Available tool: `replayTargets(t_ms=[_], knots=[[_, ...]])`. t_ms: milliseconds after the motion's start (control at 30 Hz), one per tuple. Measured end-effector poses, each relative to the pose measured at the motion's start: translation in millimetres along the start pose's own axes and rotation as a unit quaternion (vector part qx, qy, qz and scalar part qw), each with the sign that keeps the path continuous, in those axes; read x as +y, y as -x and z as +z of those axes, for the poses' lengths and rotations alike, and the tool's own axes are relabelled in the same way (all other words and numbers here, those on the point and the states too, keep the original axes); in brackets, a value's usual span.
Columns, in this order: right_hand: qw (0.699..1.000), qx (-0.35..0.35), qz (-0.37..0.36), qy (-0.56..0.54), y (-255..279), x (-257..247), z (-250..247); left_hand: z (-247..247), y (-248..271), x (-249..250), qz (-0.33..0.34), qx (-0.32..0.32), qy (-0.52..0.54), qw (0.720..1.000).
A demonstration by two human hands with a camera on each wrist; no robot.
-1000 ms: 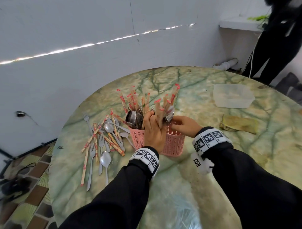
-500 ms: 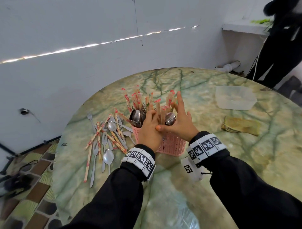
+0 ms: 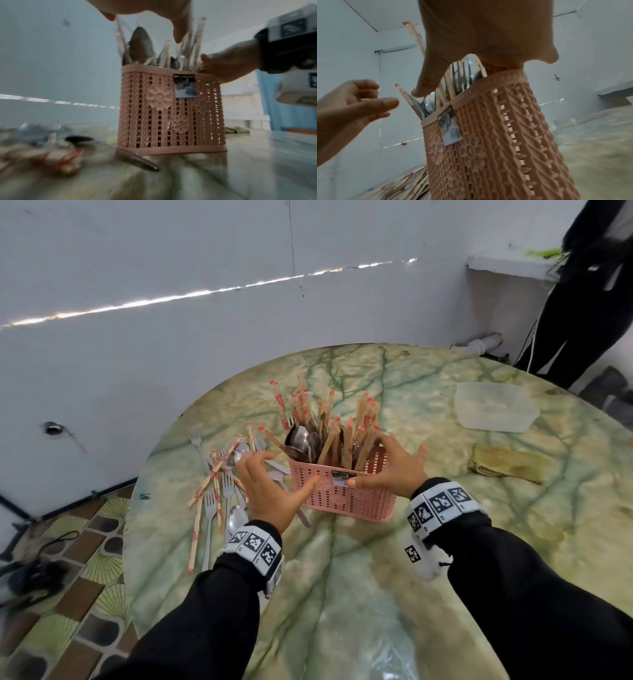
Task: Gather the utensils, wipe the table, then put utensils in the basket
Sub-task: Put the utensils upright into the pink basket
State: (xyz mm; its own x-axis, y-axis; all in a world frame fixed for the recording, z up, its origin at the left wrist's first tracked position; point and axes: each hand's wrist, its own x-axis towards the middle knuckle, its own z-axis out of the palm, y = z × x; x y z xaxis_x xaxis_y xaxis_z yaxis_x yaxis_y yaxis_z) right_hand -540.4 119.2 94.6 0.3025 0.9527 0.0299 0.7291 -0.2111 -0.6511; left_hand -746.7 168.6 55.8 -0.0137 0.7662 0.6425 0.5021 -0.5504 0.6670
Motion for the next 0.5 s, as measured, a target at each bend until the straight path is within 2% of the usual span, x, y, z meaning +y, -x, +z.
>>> replayTargets(t_ms=[67, 100, 167, 233, 300, 400, 500], knots=[[0.999, 0.032, 0.014, 0.015, -2, -7, 7, 2, -6, -9, -0.132, -0.073, 0.023, 0.988], [0.998, 0.046, 0.023, 0.019, -3, -12, 11, 3, -12, -12, -0.168, -0.123, 0.042, 0.977], [0.996, 0.076, 0.034, 0.018, -4, -18, 17, 11, -30, -15, -0.206, -0.225, 0.089, 0.948], [0.994, 0.100, 0.039, -0.002, -5, -24, 20, 18, -49, -14, -0.229, -0.289, 0.134, 0.920], [0.992, 0.119, 0.036, -0.031, -10, -25, 22, 23, -62, -13, -0.235, -0.275, 0.142, 0.922], [0.982, 0.102, 0.006, -0.162, -15, -30, 19, 23, -70, -10, -0.230, -0.237, 0.146, 0.933], [0.966, 0.142, -0.039, -0.213, -17, -33, 15, 19, -76, -3, -0.207, -0.205, 0.192, 0.937]])
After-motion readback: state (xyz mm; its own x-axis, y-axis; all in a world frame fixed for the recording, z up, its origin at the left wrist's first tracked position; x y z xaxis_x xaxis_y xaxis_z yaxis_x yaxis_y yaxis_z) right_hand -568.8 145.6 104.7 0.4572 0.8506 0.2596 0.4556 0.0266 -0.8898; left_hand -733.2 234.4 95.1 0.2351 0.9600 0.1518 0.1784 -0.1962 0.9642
